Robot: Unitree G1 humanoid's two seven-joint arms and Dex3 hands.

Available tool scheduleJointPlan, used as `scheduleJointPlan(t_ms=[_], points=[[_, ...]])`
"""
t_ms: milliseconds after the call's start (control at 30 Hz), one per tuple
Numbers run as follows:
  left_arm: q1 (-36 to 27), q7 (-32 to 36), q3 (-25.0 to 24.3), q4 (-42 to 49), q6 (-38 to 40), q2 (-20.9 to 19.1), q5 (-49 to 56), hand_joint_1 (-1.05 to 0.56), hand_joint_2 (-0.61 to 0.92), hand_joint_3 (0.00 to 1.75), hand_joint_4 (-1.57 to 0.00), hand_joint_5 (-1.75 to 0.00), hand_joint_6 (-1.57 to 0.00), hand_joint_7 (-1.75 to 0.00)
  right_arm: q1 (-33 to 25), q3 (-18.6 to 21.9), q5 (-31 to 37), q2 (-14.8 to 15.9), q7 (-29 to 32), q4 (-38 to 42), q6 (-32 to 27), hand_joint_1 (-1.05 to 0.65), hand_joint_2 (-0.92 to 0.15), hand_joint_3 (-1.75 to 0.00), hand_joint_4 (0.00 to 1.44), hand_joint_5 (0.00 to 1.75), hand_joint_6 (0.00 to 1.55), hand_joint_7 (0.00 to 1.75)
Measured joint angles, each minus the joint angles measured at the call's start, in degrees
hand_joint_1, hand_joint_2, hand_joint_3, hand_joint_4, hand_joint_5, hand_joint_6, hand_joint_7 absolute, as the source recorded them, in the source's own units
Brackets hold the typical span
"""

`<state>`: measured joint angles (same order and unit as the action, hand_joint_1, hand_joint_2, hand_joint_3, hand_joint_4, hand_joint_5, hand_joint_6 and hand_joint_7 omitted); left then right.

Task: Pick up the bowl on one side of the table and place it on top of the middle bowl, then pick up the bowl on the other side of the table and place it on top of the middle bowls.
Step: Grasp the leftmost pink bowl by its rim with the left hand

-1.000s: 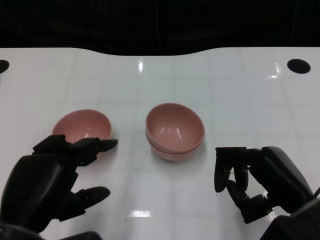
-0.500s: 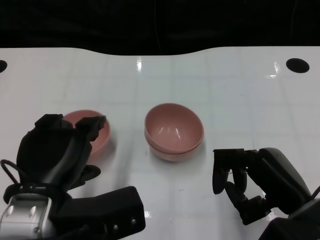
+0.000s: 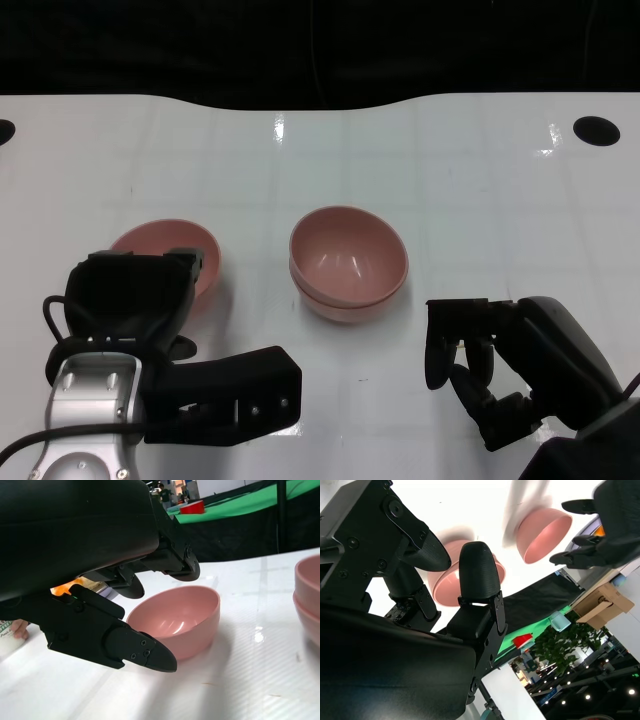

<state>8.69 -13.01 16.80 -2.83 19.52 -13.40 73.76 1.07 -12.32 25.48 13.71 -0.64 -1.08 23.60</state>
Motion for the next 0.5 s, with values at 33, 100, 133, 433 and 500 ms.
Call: scheduleJointPlan(t_ms=[33, 100, 133, 433, 500], points=[[0.7, 0.7, 0.5, 1.9, 0.1, -0.3, 0.0, -0.6, 0.91, 0.01, -0.58, -0.22, -0.51, -0.01, 0.0, 0.0, 0.1, 0.0, 0.0, 0.0, 0.0, -0.08, -0.11, -1.64, 0.95, 1.75, 0.82, 1.56], [1.9, 1.8, 1.5, 5.4, 0.5, -0.4, 0.0, -0.6, 0.91, 0.01, -0.6, -0.23, -0.51, -0.01, 0.0, -0.1, 0.2, 0.0, 0.0, 0.0, 0.0, -0.08, -0.11, -1.64, 0.95, 1.75, 0.83, 1.55], [2.5, 2.3, 2.0, 7.1, 0.6, -0.4, 0.0, -0.6, 0.91, 0.0, -0.6, -0.23, -0.52, -0.01, -0.1, -0.2, 0.2, 0.0, 0.0, 0.0, 0.0, -0.08, -0.11, -1.64, 0.95, 1.75, 0.83, 1.55], [8.8, 10.3, 5.4, 21.7, -0.2, -1.0, -3.8, -0.46, 0.92, 0.04, -0.75, -0.45, -0.63, -0.02, 0.0, -0.8, 1.1, -0.1, 0.1, 0.1, 0.0, -0.07, -0.1, -1.63, 0.96, 1.75, 0.84, 1.55], [9.8, 11.5, 5.6, 23.9, -1.9, -1.1, -6.1, -0.42, 0.92, 0.04, -0.68, -0.81, -0.67, -0.01, 0.0, -0.9, 1.2, -0.1, 0.4, 0.2, 0.1, -0.07, -0.1, -1.63, 0.96, 1.75, 0.84, 1.54]])
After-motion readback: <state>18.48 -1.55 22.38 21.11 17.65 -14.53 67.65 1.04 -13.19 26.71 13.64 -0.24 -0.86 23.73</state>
